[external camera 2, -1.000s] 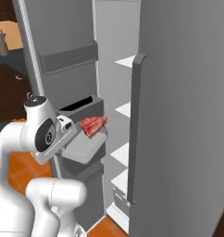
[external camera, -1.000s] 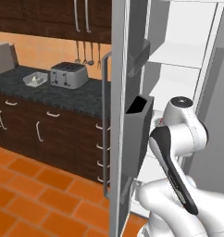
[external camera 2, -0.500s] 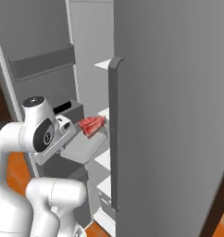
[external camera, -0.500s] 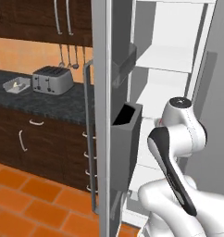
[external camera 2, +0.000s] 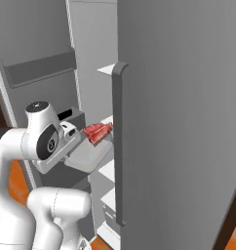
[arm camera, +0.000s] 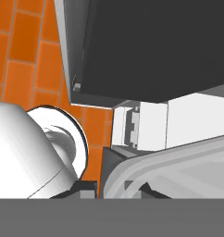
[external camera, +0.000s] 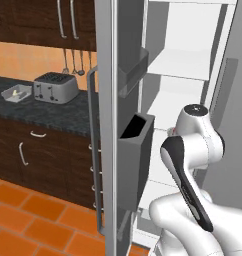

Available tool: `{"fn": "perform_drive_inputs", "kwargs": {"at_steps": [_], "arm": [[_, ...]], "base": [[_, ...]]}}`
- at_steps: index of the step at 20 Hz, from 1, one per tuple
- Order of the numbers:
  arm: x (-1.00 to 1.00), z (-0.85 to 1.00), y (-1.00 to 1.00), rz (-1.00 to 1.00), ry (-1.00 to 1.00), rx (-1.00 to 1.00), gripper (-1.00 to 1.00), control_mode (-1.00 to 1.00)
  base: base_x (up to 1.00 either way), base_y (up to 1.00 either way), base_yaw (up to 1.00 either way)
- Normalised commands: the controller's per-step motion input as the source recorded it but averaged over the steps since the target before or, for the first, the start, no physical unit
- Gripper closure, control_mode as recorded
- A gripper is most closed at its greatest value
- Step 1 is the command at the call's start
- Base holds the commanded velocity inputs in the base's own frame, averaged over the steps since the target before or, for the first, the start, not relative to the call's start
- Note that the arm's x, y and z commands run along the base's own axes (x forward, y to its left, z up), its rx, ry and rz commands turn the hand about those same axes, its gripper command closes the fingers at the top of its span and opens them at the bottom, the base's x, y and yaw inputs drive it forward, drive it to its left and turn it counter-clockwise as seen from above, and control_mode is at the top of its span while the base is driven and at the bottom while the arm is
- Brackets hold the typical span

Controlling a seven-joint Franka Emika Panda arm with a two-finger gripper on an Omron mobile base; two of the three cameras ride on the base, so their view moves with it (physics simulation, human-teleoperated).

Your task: Take the meat container that has the steak and place it on the second highest rack of the freezer. Then take the vegetable container that has the mushroom and carrot and place it on the highest rack of the freezer.

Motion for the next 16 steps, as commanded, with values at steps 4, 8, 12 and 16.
{"fn": "perform_drive_inputs", "kwargs": {"at_steps": [4, 8, 12, 16], "arm": [[0.0, 0.0, 0.0, 0.0, 0.0, 0.0, 1.0, 1.0], [0.0, 0.0, 0.0, 0.0, 0.0, 0.0, 1.0, 1.0], [0.21, 0.0, 0.04, 0.0, 0.0, 0.0, 1.0, -1.0], [0.66, 0.0, 0.0, -0.01, -0.07, 0.07, 1.0, -1.0]], "base": [[0.22, 0.07, 0.0], [0.0, 0.0, 0.0], [0.0, 0.0, 0.0], [0.0, 0.0, 0.0]]}}
